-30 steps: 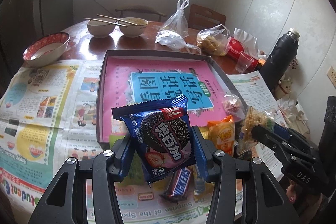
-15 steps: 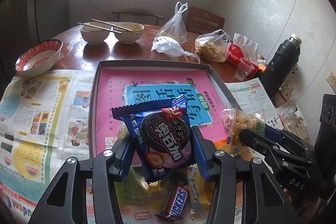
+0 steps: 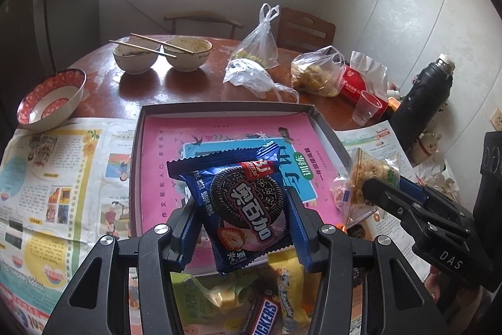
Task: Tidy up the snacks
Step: 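Lift Oreo pack with left tool over tray while right tool carries pastry bag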
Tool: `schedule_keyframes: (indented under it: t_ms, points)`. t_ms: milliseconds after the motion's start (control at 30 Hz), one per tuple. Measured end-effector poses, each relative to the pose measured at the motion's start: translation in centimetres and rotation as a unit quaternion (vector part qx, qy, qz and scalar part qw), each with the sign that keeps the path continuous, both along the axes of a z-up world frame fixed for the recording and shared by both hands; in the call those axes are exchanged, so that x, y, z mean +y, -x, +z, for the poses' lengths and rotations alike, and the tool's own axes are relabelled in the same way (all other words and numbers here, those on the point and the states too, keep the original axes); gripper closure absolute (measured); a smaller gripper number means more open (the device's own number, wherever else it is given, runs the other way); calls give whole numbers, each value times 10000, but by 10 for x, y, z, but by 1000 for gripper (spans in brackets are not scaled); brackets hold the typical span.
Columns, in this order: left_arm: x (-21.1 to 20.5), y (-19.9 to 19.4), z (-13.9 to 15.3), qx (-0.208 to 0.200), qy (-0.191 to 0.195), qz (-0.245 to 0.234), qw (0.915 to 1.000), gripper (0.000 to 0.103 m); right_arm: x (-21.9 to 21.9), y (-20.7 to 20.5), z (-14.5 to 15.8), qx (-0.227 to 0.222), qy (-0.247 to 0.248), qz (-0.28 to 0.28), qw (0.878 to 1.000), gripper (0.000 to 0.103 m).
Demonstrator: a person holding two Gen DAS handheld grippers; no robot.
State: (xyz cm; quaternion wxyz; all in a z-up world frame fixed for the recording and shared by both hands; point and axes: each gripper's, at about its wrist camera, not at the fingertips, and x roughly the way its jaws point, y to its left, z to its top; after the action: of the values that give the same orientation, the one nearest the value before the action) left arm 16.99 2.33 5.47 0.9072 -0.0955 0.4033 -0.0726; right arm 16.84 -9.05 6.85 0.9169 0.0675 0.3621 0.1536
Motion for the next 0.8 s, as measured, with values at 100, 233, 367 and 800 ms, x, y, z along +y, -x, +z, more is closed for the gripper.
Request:
schedule_keyframes:
  t_ms: [100,233,367,800]
  points:
    - [-1,-7,-3,67,-11,-28,10000,51,1,-8,-2,50,18,17,10000,59]
    - [-5,-16,-8,173,-34,-79,9998,51,1,-20,-7,176,9,13,9998,59]
    - [-7,-24,-13,245,-37,-105,9996,51,0,-30,-14,275,21,17,9996,59]
    - [-19,-37,-37,543,-137,-215,9982,51,1,-47,-36,608,137,110,9980,59]
